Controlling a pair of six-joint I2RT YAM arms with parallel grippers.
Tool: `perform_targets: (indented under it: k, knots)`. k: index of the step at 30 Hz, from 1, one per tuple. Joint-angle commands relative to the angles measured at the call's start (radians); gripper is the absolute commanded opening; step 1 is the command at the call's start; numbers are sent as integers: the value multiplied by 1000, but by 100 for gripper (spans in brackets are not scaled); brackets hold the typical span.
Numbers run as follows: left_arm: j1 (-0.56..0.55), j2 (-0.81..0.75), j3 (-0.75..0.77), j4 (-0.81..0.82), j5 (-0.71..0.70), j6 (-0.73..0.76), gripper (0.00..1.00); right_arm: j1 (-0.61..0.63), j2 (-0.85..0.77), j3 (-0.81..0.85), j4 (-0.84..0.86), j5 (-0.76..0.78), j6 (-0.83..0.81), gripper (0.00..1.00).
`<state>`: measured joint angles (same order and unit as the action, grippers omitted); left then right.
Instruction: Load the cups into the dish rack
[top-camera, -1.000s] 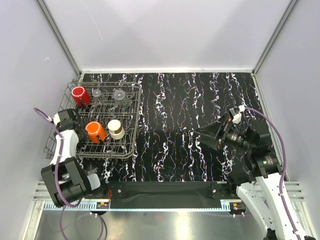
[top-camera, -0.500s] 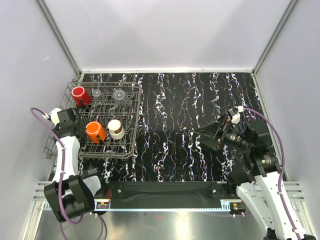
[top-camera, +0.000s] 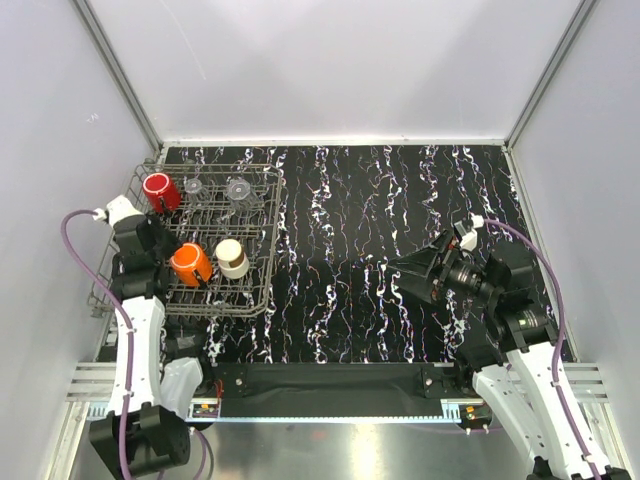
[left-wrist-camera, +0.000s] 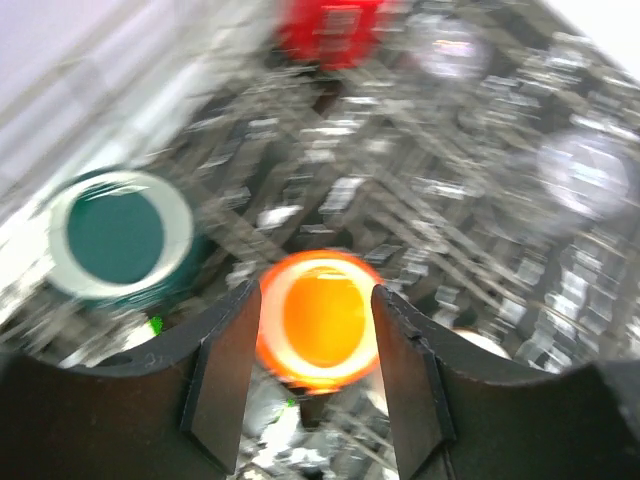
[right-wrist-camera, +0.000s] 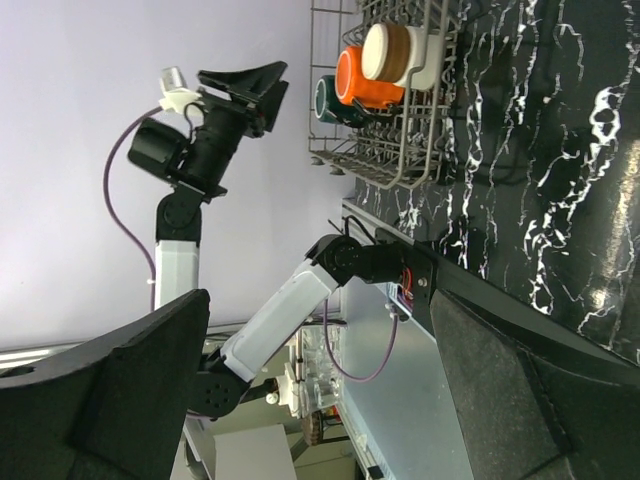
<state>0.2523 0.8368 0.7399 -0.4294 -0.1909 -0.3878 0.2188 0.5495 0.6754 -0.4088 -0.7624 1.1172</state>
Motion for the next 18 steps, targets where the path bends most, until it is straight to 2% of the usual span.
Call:
perform_targets:
  k: [1, 4, 10, 14, 18]
  knots:
    - [-50, -15, -11, 153, 249, 64, 53, 2, 0, -16, 28, 23, -26, 100]
    - [-122, -28, -16, 193, 326, 90, 53, 2, 12, -28, 10, 41, -52, 100]
    - [-319, -88, -20, 201, 337, 142, 57, 2, 47, -43, -50, 83, -126, 100]
    - [-459, -111, -14, 166, 279, 170, 60, 2, 67, -66, -71, 92, -177, 100]
    - [-626, -128, -8, 114, 213, 188, 63, 2, 90, -34, -210, 193, -289, 100]
